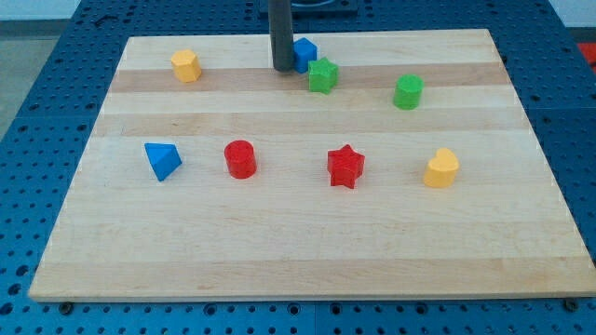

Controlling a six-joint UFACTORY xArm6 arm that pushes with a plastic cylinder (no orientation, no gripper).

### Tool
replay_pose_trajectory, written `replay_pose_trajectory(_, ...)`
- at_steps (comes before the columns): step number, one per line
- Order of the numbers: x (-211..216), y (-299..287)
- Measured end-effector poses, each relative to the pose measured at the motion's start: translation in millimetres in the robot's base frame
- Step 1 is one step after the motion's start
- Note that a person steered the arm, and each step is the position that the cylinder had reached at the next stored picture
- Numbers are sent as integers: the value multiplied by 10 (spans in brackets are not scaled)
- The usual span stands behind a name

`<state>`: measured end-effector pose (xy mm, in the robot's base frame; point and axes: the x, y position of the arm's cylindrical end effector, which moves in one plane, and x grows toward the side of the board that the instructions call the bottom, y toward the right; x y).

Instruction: Slide green circle towards top right

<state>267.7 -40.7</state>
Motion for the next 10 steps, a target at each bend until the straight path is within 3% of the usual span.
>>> replay_pose_trajectory(1,0,0)
replay_pose_trajectory(3,637,-111)
replay_pose_trajectory(4,637,-111)
replay_pose_trajectory(6,1076,989)
replay_pose_trajectory(8,1144,1722)
replay_pose_trajectory(10,465,1860)
